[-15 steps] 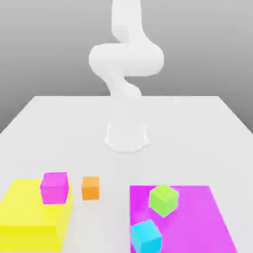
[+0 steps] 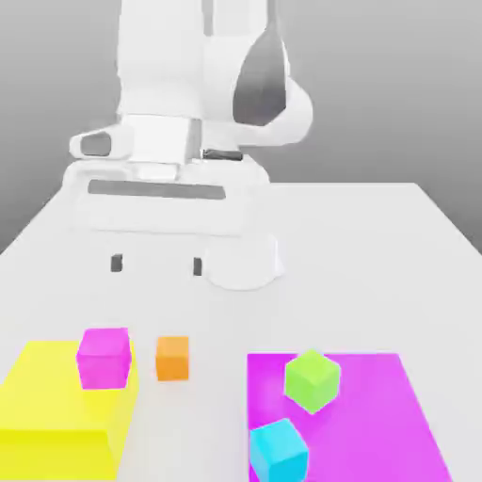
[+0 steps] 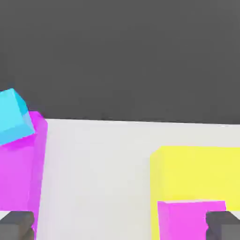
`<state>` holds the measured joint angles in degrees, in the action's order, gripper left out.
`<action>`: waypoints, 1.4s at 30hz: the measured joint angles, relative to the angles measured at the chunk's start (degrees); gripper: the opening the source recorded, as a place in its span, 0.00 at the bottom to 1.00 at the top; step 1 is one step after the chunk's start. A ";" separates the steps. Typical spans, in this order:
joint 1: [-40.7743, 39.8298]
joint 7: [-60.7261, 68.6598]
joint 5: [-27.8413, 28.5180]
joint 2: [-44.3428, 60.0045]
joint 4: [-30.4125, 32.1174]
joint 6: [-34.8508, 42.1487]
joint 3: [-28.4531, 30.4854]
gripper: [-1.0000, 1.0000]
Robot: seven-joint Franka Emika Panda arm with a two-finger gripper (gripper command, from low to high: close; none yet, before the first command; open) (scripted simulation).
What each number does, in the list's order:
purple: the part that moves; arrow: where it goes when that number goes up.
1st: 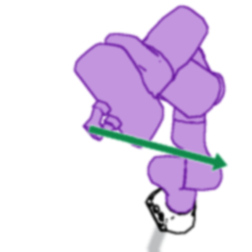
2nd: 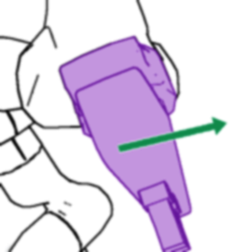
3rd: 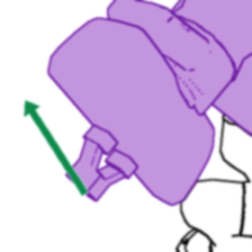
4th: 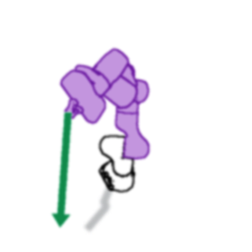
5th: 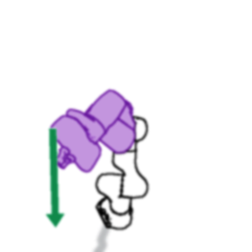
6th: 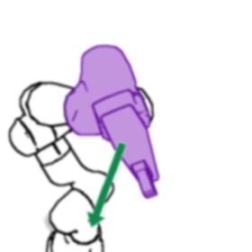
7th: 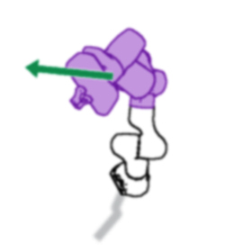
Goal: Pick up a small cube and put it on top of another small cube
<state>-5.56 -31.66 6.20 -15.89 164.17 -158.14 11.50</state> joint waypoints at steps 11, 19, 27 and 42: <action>-12.34 17.08 -16.74 29.12 3.82 -23.12 -12.40 0.00; -12.23 16.67 -16.23 27.88 4.05 -22.05 -12.17 0.00; -11.11 8.83 -5.50 12.62 6.59 -9.13 -8.79 0.00; -10.03 17.01 -2.41 6.31 -15.14 19.81 -8.76 0.00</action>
<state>-15.59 -14.65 3.79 -9.58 149.03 -138.33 2.75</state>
